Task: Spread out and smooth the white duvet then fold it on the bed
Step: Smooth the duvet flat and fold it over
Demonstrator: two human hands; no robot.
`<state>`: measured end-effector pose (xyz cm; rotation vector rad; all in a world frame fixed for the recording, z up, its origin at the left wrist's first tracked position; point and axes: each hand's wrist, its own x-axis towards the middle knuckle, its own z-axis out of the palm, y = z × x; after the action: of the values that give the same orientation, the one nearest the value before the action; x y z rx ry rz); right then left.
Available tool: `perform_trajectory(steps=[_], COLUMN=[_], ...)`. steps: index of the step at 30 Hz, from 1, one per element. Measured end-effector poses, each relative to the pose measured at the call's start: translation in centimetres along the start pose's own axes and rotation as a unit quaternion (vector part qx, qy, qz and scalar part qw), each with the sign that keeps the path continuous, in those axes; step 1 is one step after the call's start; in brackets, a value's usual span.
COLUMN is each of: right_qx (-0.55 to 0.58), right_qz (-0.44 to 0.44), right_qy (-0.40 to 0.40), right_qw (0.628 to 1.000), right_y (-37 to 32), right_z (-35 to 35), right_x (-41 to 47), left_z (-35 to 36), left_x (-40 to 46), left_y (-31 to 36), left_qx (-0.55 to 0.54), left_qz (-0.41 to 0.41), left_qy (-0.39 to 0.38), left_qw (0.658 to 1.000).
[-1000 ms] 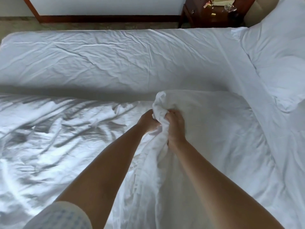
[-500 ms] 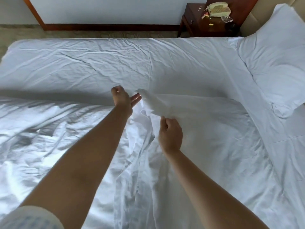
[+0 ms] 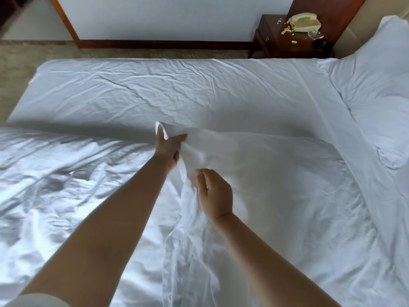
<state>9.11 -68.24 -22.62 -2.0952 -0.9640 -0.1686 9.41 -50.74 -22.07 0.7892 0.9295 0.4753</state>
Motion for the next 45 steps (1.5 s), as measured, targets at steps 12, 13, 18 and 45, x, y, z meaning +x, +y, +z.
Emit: perform_trajectory(steps=[12,13,18,45], right_qx=[-0.158,-0.183,-0.116,-0.135], right_qz=[0.160,0.171,0.176,0.246], right_qy=[-0.357,-0.406,-0.495,-0.311], right_qw=[0.907,0.879,0.843,0.908], right_y=[0.2,0.2,-0.4,-3.4], right_z=[0.9,0.6,-1.0,-9.7], right_x=[-4.7,-5.1,-6.7,-19.3], left_z=[-6.4,-6.7,-7.1,-11.8], left_x=[-4.1,-4.8,-7.0,-23.1], left_y=[-6.0,-6.9,-8.3,-9.7], left_qx=[0.188,0.194,0.235,0.206], left_qz=[-0.194,-0.212,-0.054,-0.104], left_qy=[-0.021,-0.036,0.048,-0.056], left_qw=[0.963,0.957,0.969,0.971])
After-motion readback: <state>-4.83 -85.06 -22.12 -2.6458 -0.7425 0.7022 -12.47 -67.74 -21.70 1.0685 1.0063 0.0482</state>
